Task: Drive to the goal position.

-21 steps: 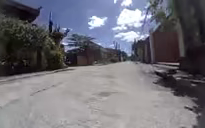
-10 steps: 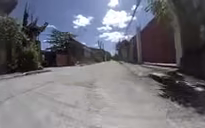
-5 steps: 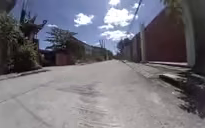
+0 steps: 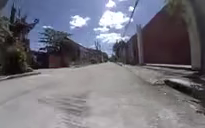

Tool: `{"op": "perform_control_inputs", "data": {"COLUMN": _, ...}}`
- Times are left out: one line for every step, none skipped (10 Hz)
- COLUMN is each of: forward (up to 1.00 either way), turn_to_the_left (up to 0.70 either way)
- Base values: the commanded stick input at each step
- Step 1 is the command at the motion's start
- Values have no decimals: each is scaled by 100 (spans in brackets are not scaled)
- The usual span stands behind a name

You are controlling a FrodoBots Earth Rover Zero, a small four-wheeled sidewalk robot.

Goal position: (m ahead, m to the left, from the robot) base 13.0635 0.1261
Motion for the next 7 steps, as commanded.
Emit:
{"op": "perform_control_inputs", "data": {"forward": 100, "turn_to_the_left": 0}}
{"op": "perform_control_inputs", "data": {"forward": 100, "turn_to_the_left": 3}}
{"op": "perform_control_inputs", "data": {"forward": 100, "turn_to_the_left": 4}}
{"op": "perform_control_inputs", "data": {"forward": 100, "turn_to_the_left": 0}}
{"op": "perform_control_inputs", "data": {"forward": 100, "turn_to_the_left": 0}}
{"op": "perform_control_inputs", "data": {"forward": 100, "turn_to_the_left": 0}}
{"op": "perform_control_inputs", "data": {"forward": 100, "turn_to_the_left": 0}}
